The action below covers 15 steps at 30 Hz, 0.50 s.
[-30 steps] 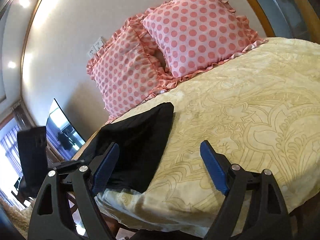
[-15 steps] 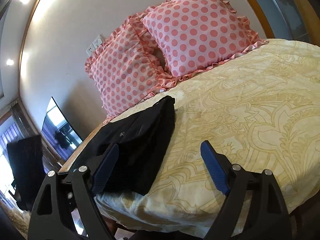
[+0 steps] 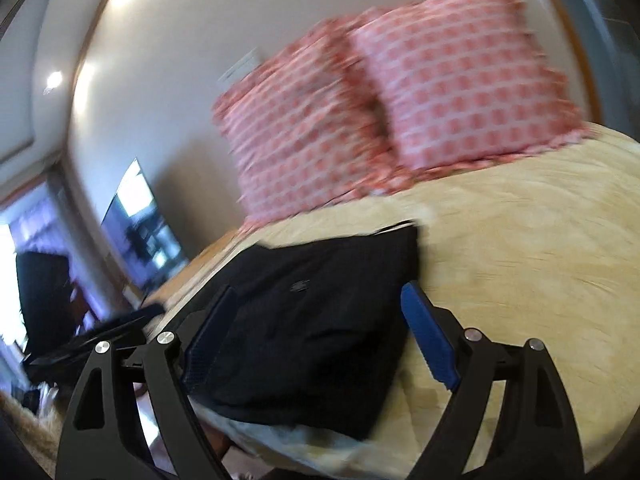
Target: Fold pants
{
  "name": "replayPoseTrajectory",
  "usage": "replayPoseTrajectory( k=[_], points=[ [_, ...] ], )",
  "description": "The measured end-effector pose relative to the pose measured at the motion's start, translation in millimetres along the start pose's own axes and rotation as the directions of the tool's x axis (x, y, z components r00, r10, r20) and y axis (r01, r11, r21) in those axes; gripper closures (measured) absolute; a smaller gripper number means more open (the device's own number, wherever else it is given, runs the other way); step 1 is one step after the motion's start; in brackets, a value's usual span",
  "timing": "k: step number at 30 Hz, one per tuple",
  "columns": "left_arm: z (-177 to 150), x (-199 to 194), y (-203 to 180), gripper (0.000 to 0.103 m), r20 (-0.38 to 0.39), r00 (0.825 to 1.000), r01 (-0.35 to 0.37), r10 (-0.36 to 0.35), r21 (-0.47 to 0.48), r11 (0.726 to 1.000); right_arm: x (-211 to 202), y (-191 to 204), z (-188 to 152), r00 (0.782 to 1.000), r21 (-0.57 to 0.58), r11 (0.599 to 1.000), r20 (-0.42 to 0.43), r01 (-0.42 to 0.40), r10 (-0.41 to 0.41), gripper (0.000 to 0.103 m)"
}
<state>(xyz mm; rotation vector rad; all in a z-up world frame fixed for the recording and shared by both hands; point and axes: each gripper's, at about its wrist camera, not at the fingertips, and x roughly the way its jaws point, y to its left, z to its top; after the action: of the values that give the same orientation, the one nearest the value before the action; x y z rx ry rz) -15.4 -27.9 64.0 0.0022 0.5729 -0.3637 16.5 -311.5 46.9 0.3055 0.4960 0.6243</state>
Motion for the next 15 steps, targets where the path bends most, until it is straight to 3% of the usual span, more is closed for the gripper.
replayPoseTrajectory(
  k=[3,7,11,15],
  points=[
    [-2,25,9,0.002,-0.099,0.992,-0.082,0.082,0.003,0.997,18,10,-1,0.998,-0.021,0.999,-0.063,-0.024,0.023,0.01],
    [-24,41,26,0.002,-0.206,0.973,-0.111,0.1,-0.041,0.993,45,2,-20,0.972,-0.01,0.999,-0.231,0.047,-0.048,0.009],
    [-36,37,36,0.002,-0.18,0.982,-0.074,0.061,-0.068,0.995,41,5,-23,0.969,-0.048,0.998,-0.243,0.044,-0.054,0.01],
    [-41,32,37,0.002,-0.162,0.986,-0.061,0.048,-0.071,0.996,28,-17,4,0.987,0.078,0.997,-0.162,0.019,-0.007,0.01]
  ],
)
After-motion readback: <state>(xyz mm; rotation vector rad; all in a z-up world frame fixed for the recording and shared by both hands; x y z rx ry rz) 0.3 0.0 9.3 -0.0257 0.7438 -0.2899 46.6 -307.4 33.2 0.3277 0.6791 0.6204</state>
